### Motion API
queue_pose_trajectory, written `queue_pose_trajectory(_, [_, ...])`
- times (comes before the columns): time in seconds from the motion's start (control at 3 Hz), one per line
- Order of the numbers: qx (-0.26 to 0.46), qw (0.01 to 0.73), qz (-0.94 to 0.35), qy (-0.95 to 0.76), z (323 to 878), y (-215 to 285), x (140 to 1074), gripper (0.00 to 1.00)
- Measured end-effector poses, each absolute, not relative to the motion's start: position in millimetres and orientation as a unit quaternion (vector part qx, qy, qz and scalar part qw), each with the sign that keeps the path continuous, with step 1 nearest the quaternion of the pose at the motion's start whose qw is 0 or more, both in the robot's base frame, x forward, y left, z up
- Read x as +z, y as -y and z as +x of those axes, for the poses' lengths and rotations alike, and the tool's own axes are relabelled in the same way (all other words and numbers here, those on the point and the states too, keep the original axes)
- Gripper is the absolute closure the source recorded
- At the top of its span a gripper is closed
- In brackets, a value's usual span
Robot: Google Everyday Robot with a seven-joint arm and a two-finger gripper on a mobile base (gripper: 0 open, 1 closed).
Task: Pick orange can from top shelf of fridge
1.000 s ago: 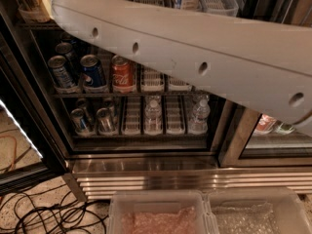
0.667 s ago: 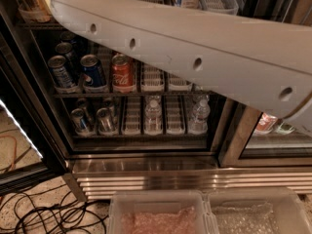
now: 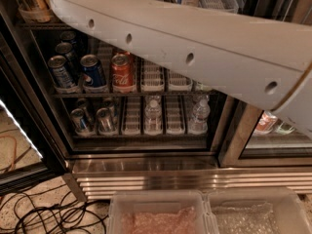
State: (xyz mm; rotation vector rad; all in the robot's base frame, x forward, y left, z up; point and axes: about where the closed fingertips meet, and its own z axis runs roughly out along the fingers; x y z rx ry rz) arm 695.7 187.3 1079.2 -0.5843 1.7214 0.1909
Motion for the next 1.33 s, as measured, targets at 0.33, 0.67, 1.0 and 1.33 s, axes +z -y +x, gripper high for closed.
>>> queue_pose_trajectory(0.33, [0.079, 0.609, -0.249, -0.749, 704, -186, 1077, 0.28])
queue_pose_trajectory(0.67, [0.074, 0.607, -0.245, -0.752, 712, -184, 1074, 0.28])
queue_pose_trajectory(1.0, [0.065, 0.606, -0.239, -0.756, 727, -181, 1071, 0.27])
queue_pose_trajectory(1.33, [0.065, 0.606, -0.239, -0.756, 726, -183, 1071, 0.28])
